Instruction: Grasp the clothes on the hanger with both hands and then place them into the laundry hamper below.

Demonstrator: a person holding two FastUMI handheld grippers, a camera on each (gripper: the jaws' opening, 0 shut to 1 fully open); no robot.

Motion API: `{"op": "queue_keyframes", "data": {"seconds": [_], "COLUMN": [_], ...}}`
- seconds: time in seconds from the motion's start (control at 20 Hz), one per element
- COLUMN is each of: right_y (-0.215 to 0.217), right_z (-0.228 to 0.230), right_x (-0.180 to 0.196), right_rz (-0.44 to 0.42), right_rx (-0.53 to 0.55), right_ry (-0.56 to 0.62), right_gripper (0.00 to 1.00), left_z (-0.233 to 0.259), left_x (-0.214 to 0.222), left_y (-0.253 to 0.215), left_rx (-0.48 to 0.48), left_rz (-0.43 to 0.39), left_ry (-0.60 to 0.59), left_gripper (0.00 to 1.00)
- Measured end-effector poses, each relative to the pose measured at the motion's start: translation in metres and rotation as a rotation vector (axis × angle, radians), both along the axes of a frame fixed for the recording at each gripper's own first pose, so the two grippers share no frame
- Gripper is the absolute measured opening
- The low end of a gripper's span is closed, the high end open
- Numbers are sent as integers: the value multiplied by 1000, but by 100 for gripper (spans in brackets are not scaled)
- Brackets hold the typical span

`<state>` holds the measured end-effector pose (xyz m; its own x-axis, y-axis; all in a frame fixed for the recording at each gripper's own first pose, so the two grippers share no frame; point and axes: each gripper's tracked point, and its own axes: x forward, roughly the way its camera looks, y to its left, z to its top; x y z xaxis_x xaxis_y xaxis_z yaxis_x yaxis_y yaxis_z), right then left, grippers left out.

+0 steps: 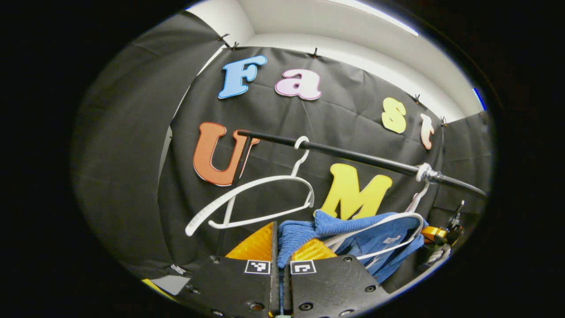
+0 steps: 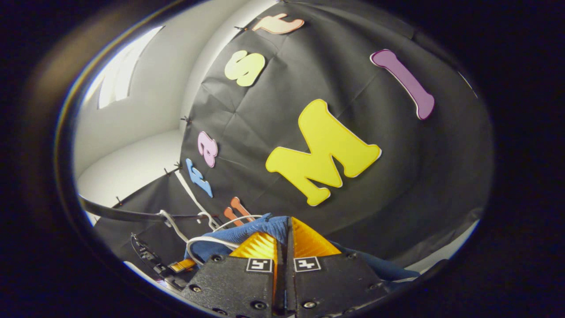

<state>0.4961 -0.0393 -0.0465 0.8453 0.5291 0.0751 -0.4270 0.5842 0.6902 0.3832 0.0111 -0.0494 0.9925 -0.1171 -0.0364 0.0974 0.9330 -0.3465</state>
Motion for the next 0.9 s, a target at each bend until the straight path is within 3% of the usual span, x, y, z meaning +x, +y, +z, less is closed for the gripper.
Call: {"op": "queue_keyframes", "data": {"seconds": [0.05,0.15,0.25,0.3,0.4,0.45,0.5,0.9], "right_y": [0,0,0,-1,-6,-7,-8,-10], "right_z": [11,24,28,34,40,42,43,58], "right_x": [-3,-2,-2,-2,0,0,3,9], "right_rz": [9,18,23,21,14,7,0,-61], "right_rx": [16,24,21,44,67,60,43,-120], "right_ry": [-24,-56,-69,-76,-82,-86,-88,-146], "right_gripper": [5,5,5,5,5,5,4,5], "left_z": [9,23,30,30,36,36,36,41], "left_x": [0,4,2,1,3,4,4,5], "left_y": [2,-1,-1,-2,-9,-11,-11,-7], "left_rx": [2,14,63,72,63,71,83,124], "left_rz": [-2,-9,3,2,-7,-8,-6,-20], "left_ry": [-20,-48,-66,-73,-86,-87,-88,-93], "left_gripper": [3,7,3,7,2,7,2,7]}}
